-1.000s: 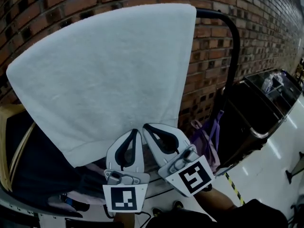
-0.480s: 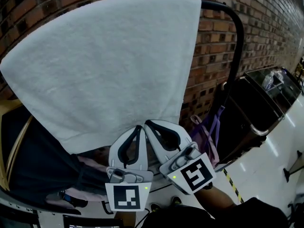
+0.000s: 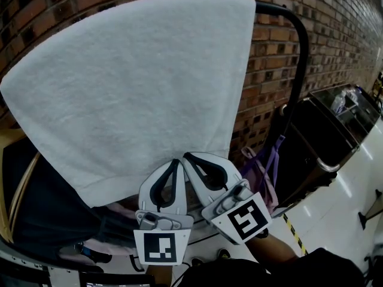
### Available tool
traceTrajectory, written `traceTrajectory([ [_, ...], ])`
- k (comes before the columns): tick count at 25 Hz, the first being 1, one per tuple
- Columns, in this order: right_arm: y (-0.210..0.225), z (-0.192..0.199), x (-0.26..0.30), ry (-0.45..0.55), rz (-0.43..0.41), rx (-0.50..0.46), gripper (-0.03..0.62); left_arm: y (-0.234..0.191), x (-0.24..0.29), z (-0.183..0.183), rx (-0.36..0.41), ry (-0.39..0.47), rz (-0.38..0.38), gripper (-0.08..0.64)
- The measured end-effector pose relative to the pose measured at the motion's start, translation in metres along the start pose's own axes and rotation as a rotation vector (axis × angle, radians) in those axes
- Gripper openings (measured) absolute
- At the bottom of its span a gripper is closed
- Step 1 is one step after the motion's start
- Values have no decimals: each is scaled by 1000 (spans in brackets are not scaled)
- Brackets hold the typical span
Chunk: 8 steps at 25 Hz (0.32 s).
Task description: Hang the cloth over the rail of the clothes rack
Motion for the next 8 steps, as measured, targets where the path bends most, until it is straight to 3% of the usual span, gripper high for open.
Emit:
traceTrajectory([
  [8, 7, 3, 5, 0, 3, 3, 3, -2, 8, 4, 5, 15, -1, 8],
])
Point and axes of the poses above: the fingertips, and each gripper's own axes: x forward along the fingers, y to its right, z out of its underside, the point moved 3 cm from there along -x, backward along the fingers, and after that the axes turned 13 degrees about x, right-handed, at the moved point
